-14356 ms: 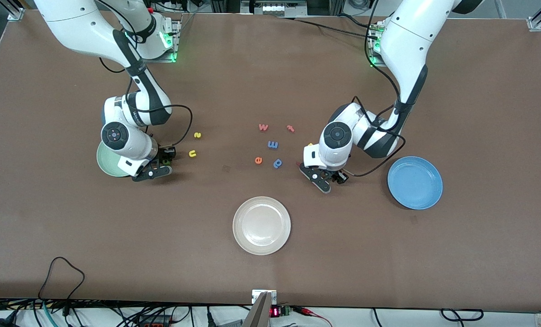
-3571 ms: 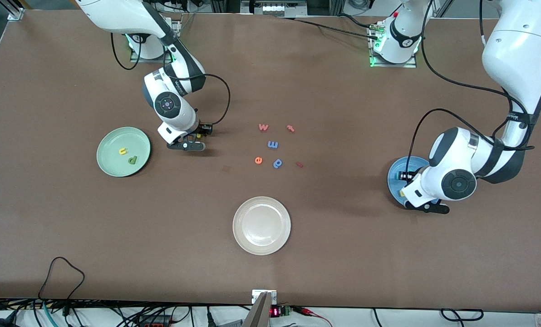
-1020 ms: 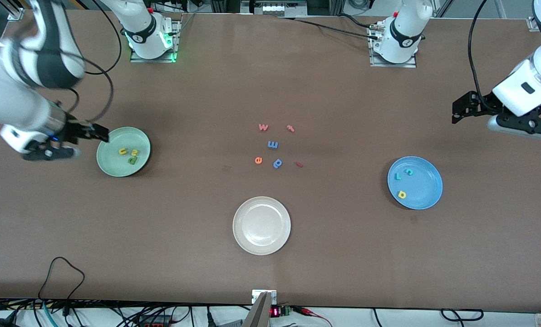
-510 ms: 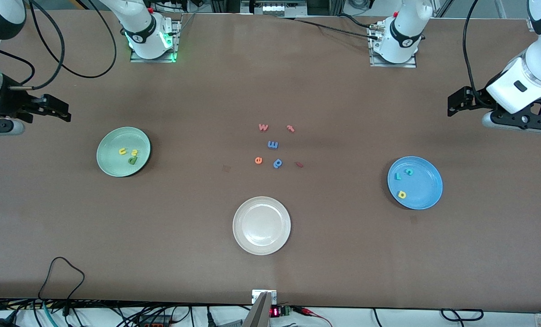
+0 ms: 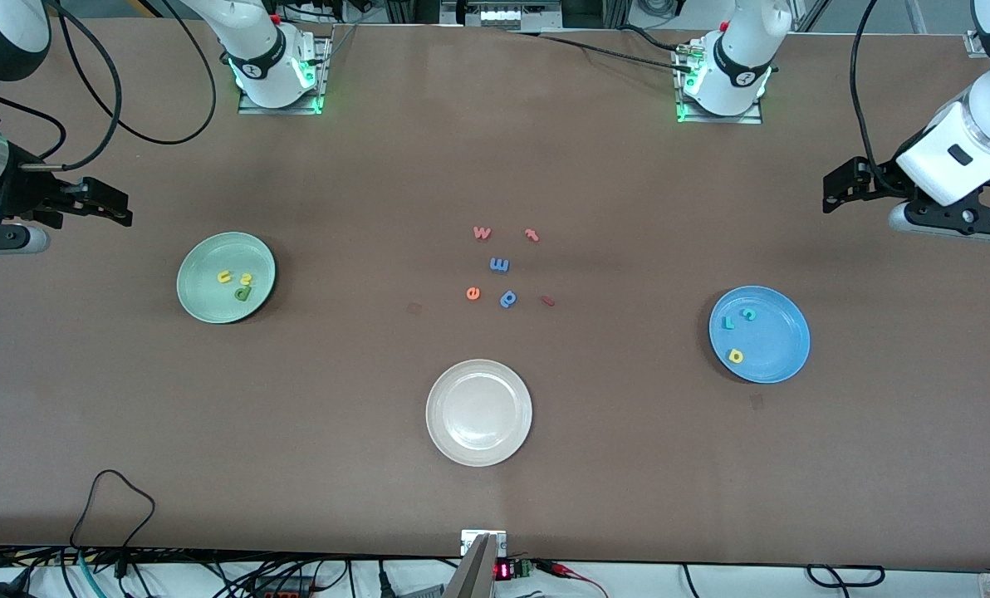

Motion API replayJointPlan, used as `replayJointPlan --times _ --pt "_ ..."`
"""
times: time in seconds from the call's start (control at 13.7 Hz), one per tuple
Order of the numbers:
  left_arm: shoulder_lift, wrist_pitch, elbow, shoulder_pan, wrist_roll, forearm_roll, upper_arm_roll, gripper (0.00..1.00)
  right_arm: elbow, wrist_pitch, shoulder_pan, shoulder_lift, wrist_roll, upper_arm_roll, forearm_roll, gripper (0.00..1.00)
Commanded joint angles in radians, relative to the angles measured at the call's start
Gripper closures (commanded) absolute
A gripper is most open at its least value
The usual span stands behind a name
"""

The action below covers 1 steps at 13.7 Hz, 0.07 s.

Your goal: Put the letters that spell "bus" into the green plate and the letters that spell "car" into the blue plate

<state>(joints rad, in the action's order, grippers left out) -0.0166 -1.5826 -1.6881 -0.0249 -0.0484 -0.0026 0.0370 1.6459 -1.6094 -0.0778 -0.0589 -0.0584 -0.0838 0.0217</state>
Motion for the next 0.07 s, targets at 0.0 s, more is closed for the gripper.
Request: replayJointPlan --times 0.0 --pt "0.009 0.046 0.041 -0.001 0.004 -0.016 -0.011 0.0 -0.029 0.028 -0.008 -0.01 -0.009 -0.011 -0.006 0.0"
